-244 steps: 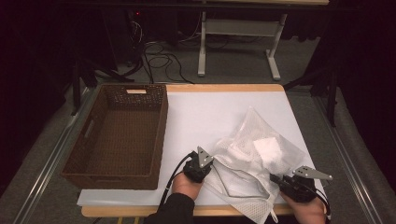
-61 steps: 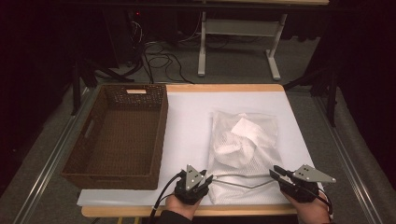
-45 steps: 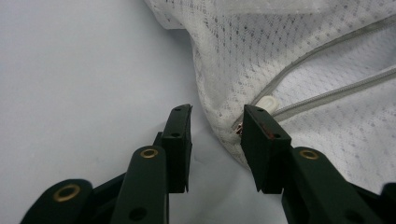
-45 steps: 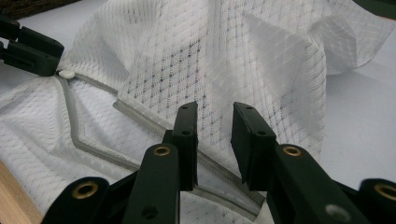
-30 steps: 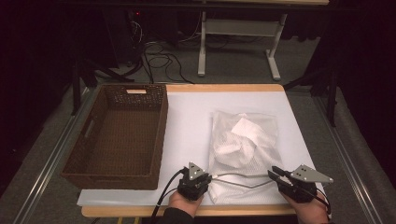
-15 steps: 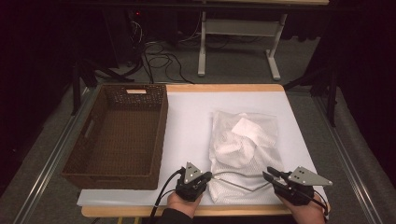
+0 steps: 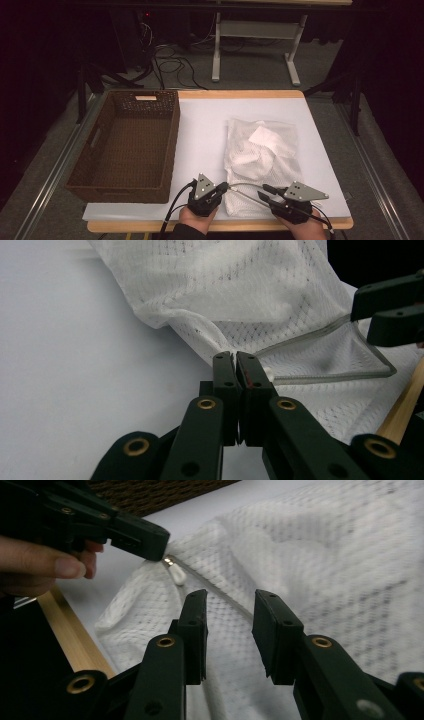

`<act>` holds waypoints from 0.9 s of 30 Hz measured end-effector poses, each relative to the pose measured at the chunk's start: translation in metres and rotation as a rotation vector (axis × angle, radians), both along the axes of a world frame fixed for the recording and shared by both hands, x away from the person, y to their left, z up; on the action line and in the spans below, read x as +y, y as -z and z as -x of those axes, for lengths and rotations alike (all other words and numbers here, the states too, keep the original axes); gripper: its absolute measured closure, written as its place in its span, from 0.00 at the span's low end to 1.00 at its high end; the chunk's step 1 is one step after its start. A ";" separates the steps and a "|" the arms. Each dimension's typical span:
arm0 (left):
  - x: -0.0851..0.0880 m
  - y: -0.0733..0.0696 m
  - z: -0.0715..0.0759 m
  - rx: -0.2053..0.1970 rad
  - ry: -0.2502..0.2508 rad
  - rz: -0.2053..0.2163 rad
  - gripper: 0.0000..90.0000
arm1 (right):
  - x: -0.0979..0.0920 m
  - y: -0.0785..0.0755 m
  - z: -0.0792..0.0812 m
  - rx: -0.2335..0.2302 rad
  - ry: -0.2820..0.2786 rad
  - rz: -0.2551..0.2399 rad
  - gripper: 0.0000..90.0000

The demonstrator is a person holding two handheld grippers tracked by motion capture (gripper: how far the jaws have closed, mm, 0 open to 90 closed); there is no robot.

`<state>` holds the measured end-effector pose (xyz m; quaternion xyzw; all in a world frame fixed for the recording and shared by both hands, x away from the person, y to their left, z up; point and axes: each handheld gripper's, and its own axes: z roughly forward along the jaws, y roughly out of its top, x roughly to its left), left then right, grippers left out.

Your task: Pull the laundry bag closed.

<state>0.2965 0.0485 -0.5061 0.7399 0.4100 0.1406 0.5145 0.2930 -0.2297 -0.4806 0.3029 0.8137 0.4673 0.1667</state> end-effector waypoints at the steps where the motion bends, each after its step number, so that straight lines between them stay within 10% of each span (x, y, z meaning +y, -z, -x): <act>1: 0.000 0.000 0.000 0.001 0.001 0.001 0.98 | 0.003 0.001 0.000 0.001 -0.010 0.005 0.76; 27: -0.003 -0.004 0.004 -0.029 0.021 0.002 0.98 | 0.055 0.020 -0.022 0.078 -0.084 0.009 0.80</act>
